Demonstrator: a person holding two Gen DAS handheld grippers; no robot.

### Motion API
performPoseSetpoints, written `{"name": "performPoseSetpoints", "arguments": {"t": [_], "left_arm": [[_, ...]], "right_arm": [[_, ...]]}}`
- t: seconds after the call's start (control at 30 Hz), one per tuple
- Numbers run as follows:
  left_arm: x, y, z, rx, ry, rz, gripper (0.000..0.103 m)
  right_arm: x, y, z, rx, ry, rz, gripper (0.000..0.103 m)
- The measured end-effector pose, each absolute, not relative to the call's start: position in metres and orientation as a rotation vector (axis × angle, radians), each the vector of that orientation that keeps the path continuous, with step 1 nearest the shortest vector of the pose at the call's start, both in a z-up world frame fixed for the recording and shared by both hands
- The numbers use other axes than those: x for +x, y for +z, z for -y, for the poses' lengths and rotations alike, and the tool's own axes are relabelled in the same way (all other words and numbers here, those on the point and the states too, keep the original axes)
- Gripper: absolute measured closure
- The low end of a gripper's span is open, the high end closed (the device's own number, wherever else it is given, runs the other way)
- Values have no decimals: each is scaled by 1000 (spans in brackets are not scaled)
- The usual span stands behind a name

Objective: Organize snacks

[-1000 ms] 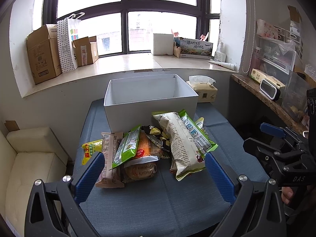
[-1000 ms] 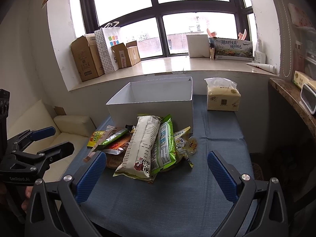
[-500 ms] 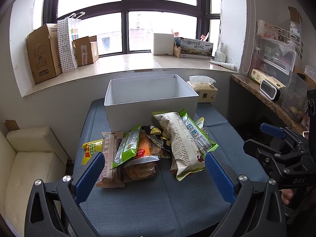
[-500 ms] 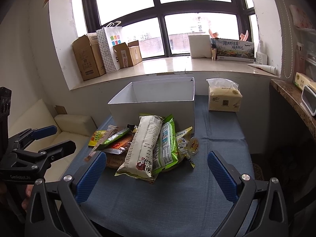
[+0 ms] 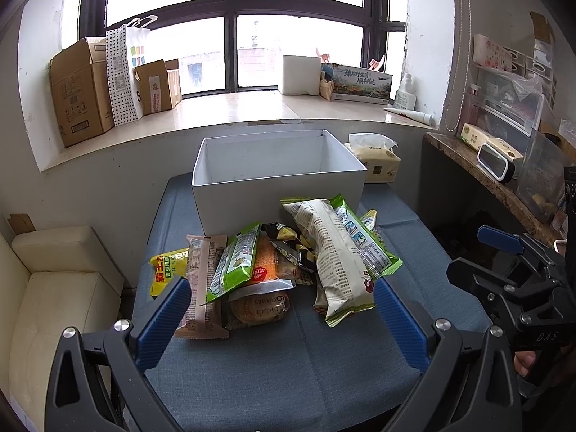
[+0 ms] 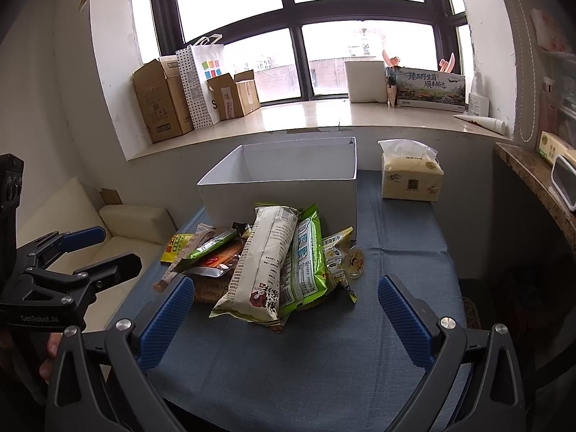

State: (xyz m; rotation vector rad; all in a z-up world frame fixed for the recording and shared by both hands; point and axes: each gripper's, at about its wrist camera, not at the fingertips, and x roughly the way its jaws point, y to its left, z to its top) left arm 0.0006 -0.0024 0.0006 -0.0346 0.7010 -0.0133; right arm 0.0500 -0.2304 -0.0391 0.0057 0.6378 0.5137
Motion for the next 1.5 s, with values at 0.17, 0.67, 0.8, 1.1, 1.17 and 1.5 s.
{"name": "performPoseSetpoints", "arguments": {"t": [0.17,0.67,0.8,1.1,1.17,1.5], "left_arm": [[1,1,1,-36,-13,-699,0],[1,1,-1,-35,-16,-699,0],[1,1,-1,-35,-13,-699,0],[0,-3,-12,-54,4,-702,0],[-1,-6,-18,-61,17,-707,0],[-7,-26,-49,-104,77,-749,0]], "right_arm": [[50,-40,228,0,520,-641,0],[49,-40,227,-1,526,-639,0],[51,-43,226,1,526,-647,0],[63,-46,210,2,589,-677,0],[74,-49,201,6,610,-698,0],[142,-90,141,-20,677,-891,0]]}}
